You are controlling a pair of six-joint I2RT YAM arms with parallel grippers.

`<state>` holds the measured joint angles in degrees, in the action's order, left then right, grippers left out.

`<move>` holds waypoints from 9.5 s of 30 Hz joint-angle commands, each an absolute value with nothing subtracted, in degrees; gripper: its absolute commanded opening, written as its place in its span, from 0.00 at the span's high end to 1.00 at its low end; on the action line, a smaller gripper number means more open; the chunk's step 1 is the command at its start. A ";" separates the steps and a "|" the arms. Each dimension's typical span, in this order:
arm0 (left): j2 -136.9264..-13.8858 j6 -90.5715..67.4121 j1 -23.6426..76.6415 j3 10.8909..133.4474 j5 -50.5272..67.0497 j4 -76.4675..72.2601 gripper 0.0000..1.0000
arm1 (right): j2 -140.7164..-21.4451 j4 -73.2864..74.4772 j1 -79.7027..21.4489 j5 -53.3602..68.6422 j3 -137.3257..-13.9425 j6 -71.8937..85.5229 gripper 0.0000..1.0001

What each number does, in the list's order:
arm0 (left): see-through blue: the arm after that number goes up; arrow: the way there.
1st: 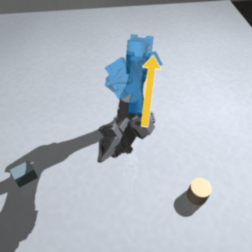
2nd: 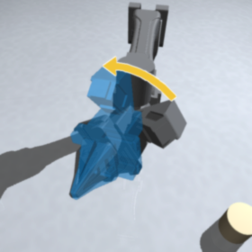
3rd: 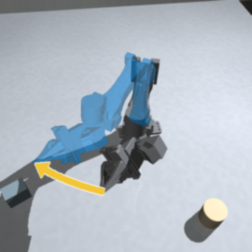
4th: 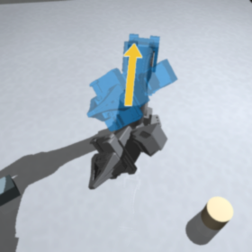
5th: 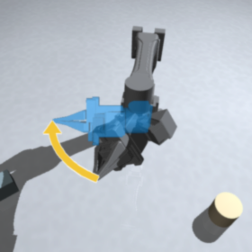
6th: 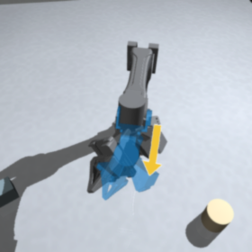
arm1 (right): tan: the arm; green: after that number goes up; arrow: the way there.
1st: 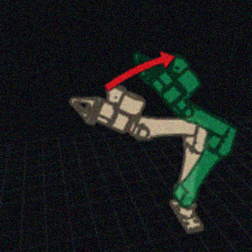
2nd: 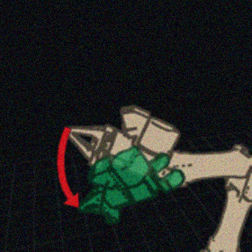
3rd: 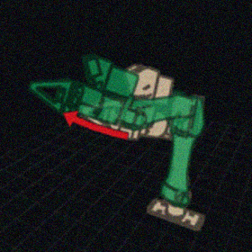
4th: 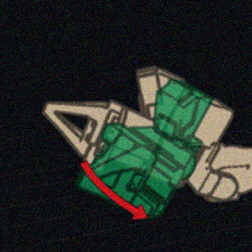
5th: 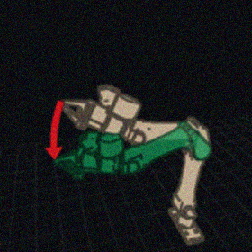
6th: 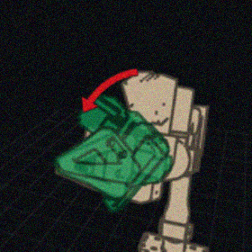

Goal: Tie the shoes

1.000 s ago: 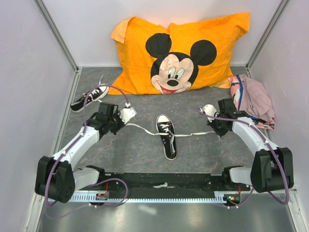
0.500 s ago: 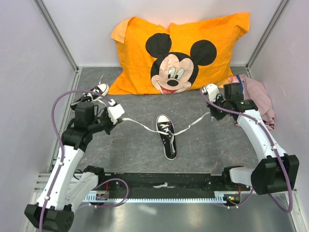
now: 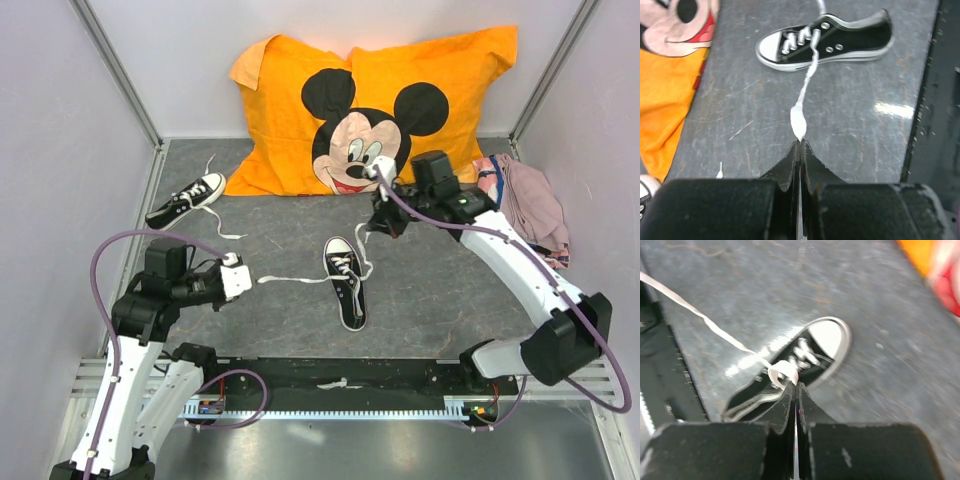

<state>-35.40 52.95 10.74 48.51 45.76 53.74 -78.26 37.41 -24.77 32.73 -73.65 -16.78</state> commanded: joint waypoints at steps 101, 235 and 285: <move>-77.04 47.79 18.54 54.17 37.70 31.90 0.52 | -78.66 42.19 -22.15 38.41 -64.51 -18.28 0.30; -84.99 12.92 42.89 51.68 29.80 5.54 0.98 | -94.92 27.16 -25.84 48.43 -64.51 -4.92 1.00; -92.99 2.37 43.24 48.17 26.54 -12.57 0.98 | -100.37 25.58 -17.14 59.24 -63.45 -1.67 0.61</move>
<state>-92.53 0.47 42.89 48.93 25.45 -9.63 -99.33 26.72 -19.59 56.88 -61.30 -1.58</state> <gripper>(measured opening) 0.032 0.390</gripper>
